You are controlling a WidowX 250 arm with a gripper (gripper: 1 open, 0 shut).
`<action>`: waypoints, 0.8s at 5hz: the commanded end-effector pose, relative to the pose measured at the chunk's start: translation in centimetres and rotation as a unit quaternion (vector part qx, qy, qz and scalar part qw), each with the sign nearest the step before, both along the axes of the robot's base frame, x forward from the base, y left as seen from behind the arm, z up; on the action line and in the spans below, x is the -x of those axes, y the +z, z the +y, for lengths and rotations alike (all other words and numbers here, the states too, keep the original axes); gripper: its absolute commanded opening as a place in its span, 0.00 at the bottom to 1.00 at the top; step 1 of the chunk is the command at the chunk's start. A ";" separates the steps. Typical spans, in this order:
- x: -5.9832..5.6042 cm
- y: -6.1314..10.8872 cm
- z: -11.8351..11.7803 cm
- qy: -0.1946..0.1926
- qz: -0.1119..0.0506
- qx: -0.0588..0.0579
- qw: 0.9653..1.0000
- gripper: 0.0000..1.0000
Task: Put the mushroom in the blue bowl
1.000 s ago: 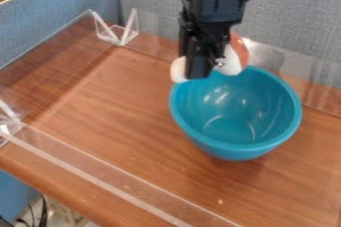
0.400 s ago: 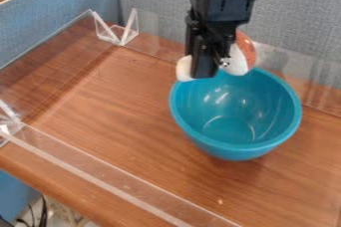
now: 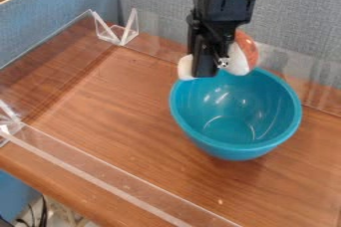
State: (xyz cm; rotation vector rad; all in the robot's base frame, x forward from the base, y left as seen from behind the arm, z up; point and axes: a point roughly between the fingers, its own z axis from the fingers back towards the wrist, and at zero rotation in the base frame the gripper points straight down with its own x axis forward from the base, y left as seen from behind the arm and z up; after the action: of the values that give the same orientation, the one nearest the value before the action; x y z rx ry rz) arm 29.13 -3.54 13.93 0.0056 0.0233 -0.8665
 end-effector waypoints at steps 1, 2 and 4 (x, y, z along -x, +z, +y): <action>-0.1 1.3 -0.2 -0.012 -0.028 0.005 1.000 0.00; 0.1 1.1 0.0 -0.018 -0.026 0.004 0.999 0.00; -0.4 0.1 0.3 -0.023 -0.014 0.002 1.000 0.00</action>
State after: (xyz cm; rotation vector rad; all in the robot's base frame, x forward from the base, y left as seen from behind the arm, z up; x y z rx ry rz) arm 28.79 -3.07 12.34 -0.0085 0.0560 -0.9094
